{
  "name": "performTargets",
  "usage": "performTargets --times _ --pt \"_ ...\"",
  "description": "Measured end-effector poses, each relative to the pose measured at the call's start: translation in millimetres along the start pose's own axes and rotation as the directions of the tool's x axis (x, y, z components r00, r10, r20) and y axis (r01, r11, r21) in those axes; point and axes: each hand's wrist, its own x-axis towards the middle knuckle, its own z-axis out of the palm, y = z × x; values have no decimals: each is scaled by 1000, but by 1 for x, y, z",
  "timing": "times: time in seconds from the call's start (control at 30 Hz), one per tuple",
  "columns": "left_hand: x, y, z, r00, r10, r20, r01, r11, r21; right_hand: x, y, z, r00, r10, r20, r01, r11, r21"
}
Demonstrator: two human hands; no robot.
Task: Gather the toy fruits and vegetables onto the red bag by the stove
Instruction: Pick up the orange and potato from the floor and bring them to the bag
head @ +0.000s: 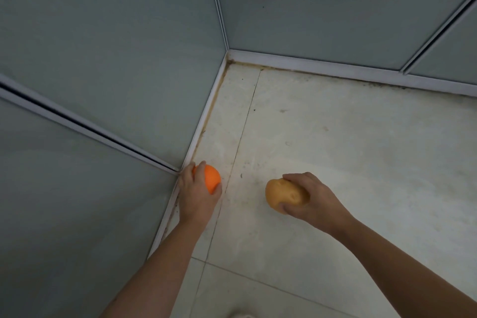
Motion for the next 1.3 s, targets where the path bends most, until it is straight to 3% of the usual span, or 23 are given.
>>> performTargets --times 0.3,0.73,1.17,1.3 --pt "-6 5 -3 999 -15 -32 14 999 -49 -3 0 -3 999 -6 -41 5 1000 -7" --pt "-65 51 -14 995 -82 -53 51 903 -427 -40 -8 -30 988 75 -137 -55 988 145" --pt "-136 81 -33 993 -60 -97 -1 847 -532 -82 -33 -51 975 11 -221 34 979 199" --pt "-154 89 -59 989 -98 -114 19 834 -552 -97 -57 -72 947 -27 -319 98 973 207"
